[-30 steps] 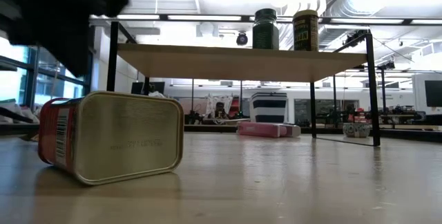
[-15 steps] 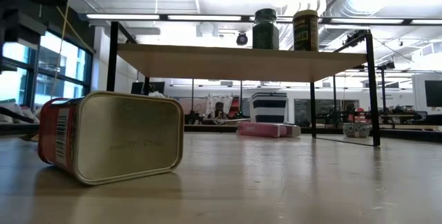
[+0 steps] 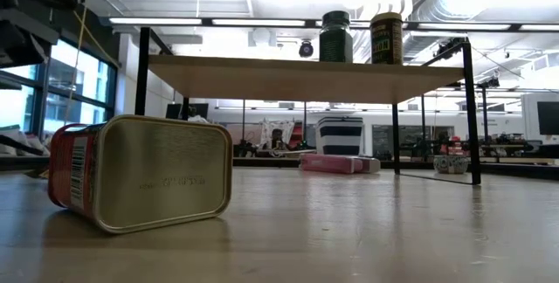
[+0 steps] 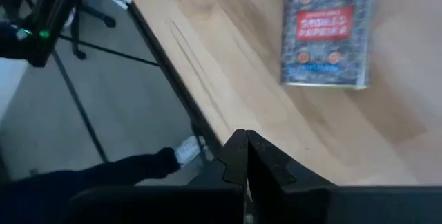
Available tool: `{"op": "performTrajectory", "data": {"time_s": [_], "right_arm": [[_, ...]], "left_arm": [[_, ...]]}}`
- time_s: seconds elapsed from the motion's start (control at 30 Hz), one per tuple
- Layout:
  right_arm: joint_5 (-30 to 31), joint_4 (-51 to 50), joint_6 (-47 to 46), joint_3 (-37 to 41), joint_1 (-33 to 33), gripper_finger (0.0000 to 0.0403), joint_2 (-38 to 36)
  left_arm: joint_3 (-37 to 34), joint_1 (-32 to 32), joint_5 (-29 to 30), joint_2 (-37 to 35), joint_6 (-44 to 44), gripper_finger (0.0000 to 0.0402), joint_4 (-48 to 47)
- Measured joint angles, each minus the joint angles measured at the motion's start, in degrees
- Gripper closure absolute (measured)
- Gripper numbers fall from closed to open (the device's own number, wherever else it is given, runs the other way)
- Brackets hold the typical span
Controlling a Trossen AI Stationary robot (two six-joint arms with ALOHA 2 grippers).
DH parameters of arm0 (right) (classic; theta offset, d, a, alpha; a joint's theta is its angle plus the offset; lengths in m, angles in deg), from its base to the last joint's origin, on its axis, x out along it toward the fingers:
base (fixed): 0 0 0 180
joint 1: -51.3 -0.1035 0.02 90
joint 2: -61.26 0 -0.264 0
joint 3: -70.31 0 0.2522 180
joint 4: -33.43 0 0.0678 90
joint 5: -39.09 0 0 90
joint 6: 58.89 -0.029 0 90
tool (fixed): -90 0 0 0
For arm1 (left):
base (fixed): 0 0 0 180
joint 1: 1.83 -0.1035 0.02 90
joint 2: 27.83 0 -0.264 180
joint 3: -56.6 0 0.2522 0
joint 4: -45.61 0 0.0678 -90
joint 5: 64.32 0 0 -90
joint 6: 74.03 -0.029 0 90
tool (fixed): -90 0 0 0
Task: Shelf spices
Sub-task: Put the red seasoning can on the shelf
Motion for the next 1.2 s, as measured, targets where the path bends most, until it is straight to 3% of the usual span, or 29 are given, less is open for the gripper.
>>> {"op": "performTrajectory", "data": {"time_s": [0.13, 0.23, 0.5, 0.7, 0.87, 1.2], "right_arm": [[-0.8, -4.5, 1.5, 0.0, 1.7, 0.0399, 0.3], [-2.5, -4.6, 5.9, 0.1, 3.1, 0.0373, 0.6], [-3.1, -4.1, 14.4, 0.0, 4.8, 0.0203, 0.6], [1.0, -6.3, 16.1, 0.0, 5.0, 0.0102, 0.6], [3.8, -8.0, 16.5, 0.0, 5.1, 0.0082, 0.6], [2.3, -2.8, 20.5, 0.1, 5.1, 0.0081, 4.3]], "left_arm": [[0.0, -0.8, 0.2, 0.0, 2.8, 0.0401, 0.0], [0.0, -0.3, 0.3, -0.1, 5.7, 0.0401, 0.1], [0.0, 3.5, 0.8, -0.2, 11.2, 0.0401, 0.0], [0.0, 4.5, 6.3, 0.3, 17.4, 0.0401, 1.6], [0.0, 4.5, 8.9, 3.5, 20.0, 0.0401, 8.1], [0.0, 3.7, 7.6, 14.7, 22.0, 0.0401, 22.2]]}}
